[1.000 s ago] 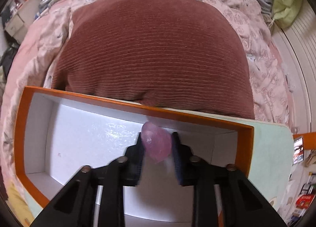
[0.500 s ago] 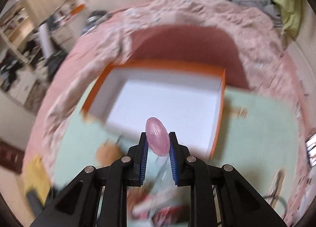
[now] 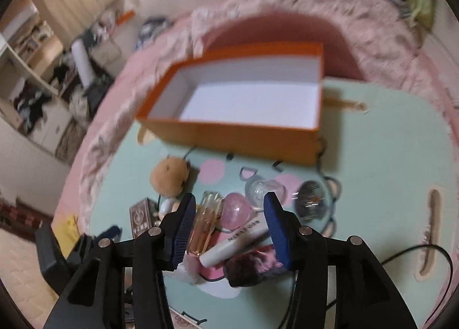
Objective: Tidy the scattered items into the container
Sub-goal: 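Grasp the pink heart-shaped item in the box with the right gripper, lift it out, then set the pink heart item on the table near the clear item, open right gripper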
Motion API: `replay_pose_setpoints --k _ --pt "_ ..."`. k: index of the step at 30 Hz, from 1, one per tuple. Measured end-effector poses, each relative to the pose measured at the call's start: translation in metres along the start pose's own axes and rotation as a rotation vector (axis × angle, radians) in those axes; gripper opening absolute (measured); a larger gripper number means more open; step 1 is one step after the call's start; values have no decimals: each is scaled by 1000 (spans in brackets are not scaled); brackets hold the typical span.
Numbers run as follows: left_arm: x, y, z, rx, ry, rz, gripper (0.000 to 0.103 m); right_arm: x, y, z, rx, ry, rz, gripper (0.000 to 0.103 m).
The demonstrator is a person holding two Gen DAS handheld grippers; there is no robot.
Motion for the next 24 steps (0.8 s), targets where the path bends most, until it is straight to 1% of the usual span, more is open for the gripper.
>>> replay_pose_setpoints --k 2,3,5,8,10,13,15,16,18,19,20,24 --pt "0 0 0 0 1 0 103 7 -2 -18 41 -70 -29 50" --pt "0 0 0 -1 1 0 103 13 -2 -25 63 -91 -51 53" --pt "0 0 1 -1 1 0 103 32 -2 -38 139 -125 -117 57" --pt "0 0 1 -1 1 1 103 65 -2 -50 272 -158 -230 64" --pt "0 0 1 -1 1 1 103 84 -1 -52 336 -162 -256 65" --pt "0 -1 1 -3 2 1 103 100 -11 -45 348 -132 -203 66" --pt "0 0 1 -4 4 2 103 105 -19 -37 399 -100 -189 66" --pt "0 0 1 -5 4 2 103 108 -24 -33 413 -80 -173 69" --pt "0 0 1 -6 4 4 103 110 -31 -34 425 -84 -135 92" --pt "0 0 1 -6 5 4 103 111 -35 -33 427 -79 -115 97" --pt "0 0 2 -6 6 4 103 112 -39 -30 406 -66 -89 103" --pt "1 0 2 -8 6 7 103 112 -38 -29 401 -60 -100 103"
Point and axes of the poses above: each gripper's, at about its wrist camera, not at the fingertips, and z roughly the way its jaws point, y to its left, x to its underside, the point moved 8 cm from there along z, roughly the way its jaws point, and after that the axes turned 12 degrees about -y, right-handed, at the moved point
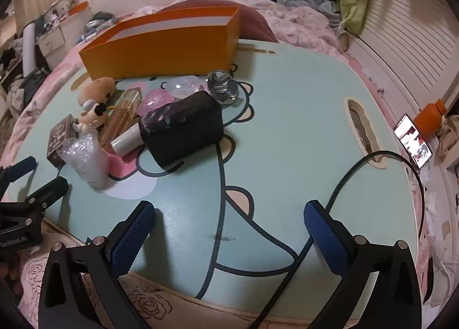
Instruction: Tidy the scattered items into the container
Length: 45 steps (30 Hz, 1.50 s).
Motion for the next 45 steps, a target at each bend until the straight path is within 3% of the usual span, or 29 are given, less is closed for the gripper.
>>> replay_pose_setpoints --k 45 --pt "0 1 0 -1 0 -4 103 1 6 1 -2 -2 -13 103"
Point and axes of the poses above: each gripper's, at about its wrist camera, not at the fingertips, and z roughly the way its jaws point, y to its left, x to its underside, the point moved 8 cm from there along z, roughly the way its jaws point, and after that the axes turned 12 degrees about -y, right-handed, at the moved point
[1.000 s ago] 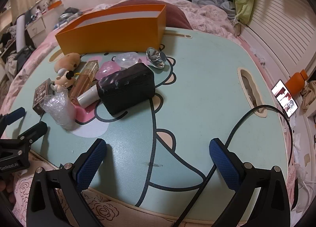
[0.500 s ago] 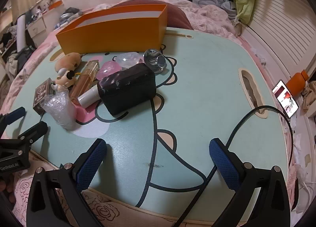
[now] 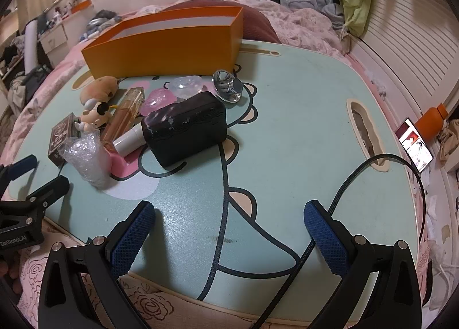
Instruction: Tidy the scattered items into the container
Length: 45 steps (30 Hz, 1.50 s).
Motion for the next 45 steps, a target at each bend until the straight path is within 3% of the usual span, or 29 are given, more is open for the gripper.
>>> replay_pose_setpoints --k 39,41,45 --pt "0 0 1 -4 -5 1 103 -1 1 0 -7 2 -1 103" --pt "0 0 1 -9 -8 -8 103 -1 1 1 -9 2 1 103" --pt "-10 13 -15 57 -70 -112 103 0 1 1 -12 0 3 103"
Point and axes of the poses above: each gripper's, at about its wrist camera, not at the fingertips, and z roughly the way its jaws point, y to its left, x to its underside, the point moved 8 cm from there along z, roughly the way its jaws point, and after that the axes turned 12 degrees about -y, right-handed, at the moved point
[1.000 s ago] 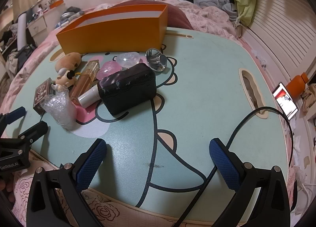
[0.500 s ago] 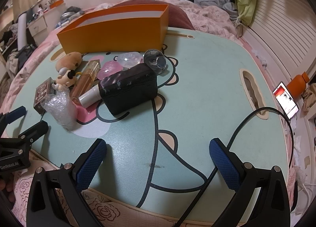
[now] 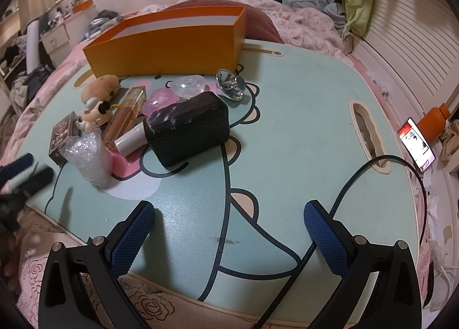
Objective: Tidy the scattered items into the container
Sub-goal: 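Grasp the brown card box with the left gripper while the right gripper grasps the dark red pouch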
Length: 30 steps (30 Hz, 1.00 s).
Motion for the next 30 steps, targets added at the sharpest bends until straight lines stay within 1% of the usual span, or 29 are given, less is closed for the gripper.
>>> replay_pose_setpoints --k 2,4,5,8,10,14,15,16,17,19,20,21,23,25,29,30 --pt "-8 8 -5 -9 -26 -29 100 0 0 0 0 1 0 103" --pt "-15 13 -3 0 -32 -51 88 0 0 0 1 0 -1 103" --pt "-17 12 0 11 -24 -55 86 0 0 0 1 -1 -2 103" --pt "-20 6 15 52 10 -65 86 0 0 0 0 -2 -3 103" --pt "-22 -1 23 56 17 -65 86 0 -1 -1 -1 -2 -4 103" --pt "-23 -12 43 12 63 -16 86 1 -1 -1 -3 -4 -6 103" --pt "-22 -12 46 2 67 -8 84 1 -1 -1 -4 -5 -6 103" --pt "-23 -13 46 -10 57 5 74 1 -1 -1 -5 -8 -7 103" --pt "-23 -14 46 -23 52 19 68 1 -1 -2 -7 -13 -6 103" --pt "-21 -14 43 -7 46 13 68 -1 -3 -5 -27 -32 20 103" --pt "-21 -13 42 5 41 8 68 -3 -4 -7 -46 -43 38 101" --pt "-20 -12 40 10 34 4 68 -5 -5 -10 -73 -58 62 96" --pt "-20 -9 38 16 26 -4 68 -13 -7 -15 -109 -90 94 93" --pt "-21 -8 34 22 14 -5 68 -24 -2 -17 -138 -115 85 93" --pt "-29 -15 20 27 -30 27 68 -38 14 -6 -197 -102 53 93" --pt "-31 -16 18 35 -34 28 68 -42 16 -3 -198 -101 36 93"
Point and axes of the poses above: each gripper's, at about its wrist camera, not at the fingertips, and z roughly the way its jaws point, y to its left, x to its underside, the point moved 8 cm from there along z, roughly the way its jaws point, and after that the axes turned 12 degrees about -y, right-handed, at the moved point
